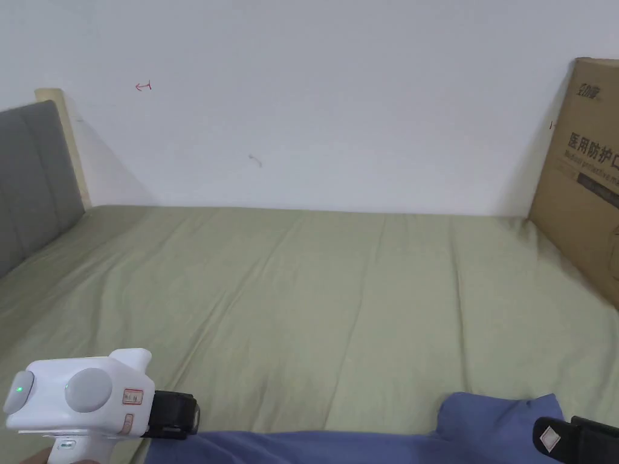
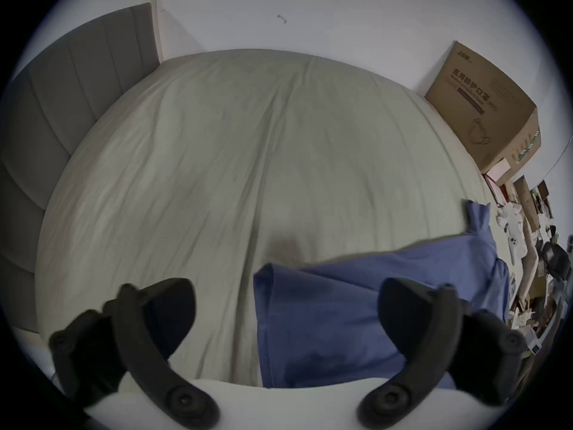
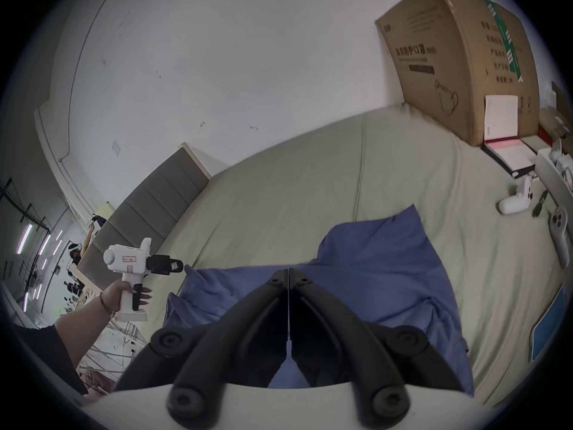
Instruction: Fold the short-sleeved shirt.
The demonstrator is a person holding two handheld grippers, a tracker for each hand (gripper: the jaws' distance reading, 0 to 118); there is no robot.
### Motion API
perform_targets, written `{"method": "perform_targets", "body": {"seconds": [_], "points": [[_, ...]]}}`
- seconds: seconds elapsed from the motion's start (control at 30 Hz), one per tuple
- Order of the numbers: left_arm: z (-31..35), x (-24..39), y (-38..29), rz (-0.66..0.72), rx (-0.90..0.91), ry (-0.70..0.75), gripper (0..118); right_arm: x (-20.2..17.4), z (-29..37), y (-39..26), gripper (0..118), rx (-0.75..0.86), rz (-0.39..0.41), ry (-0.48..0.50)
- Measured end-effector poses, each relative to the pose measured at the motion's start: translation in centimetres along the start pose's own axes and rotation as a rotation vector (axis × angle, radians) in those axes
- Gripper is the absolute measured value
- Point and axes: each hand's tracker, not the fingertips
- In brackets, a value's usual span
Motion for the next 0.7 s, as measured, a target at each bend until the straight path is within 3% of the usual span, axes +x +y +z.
{"method": "perform_targets", "body": {"seconds": [0.1,0.17,0.27,0.3,0.33,0.37,0.47,0.6,0.63,0.67,0.7], "points": [[-2.7,0.7,0.1,-0.054,-0.08,0.055,113,0.6,-0.8,-0.4,0,-0.033,-0.018,-0.016],[-4.4,1.1,-0.6,-0.104,-0.135,0.058,80,1.0,-1.1,-0.5,0,-0.045,-0.026,-0.025],[-4.0,1.9,-1.7,-0.181,-0.076,0.104,78,1.7,-1.4,-0.6,0,-0.06,-0.015,-0.057],[-3.2,2.1,-1.9,-0.186,-0.037,0.084,61,2.1,-1.4,-0.4,0,-0.061,-0.005,-0.072],[-2.5,2.4,-1.9,-0.18,-0.021,0.015,29,2.5,-1.4,-0.2,0,-0.063,0.007,-0.084],[-2.0,2.7,-2.1,-0.197,-0.016,0.07,7,3.0,-1.5,0.1,0,-0.062,0.013,-0.097],[0.8,3.6,-2.2,-0.179,0.063,-0.023,4,5.1,-2.6,2.0,0,-0.058,0.024,-0.18],[4.8,4.2,-1.8,-0.136,0.153,-0.067,4,9.9,-6.0,6.3,4,-0.078,-0.063,-0.223],[5.5,4.2,-1.7,-0.119,0.159,-0.075,4,10.8,-7.3,7.3,23,-0.119,-0.078,-0.226],[5.9,3.9,-1.7,-0.101,0.159,-0.082,4,11.6,-8.5,8.2,64,-0.148,-0.071,-0.242],[6.3,3.7,-1.7,-0.081,0.162,-0.098,4,12.2,-9.9,8.9,116,-0.189,-0.057,-0.265]]}}
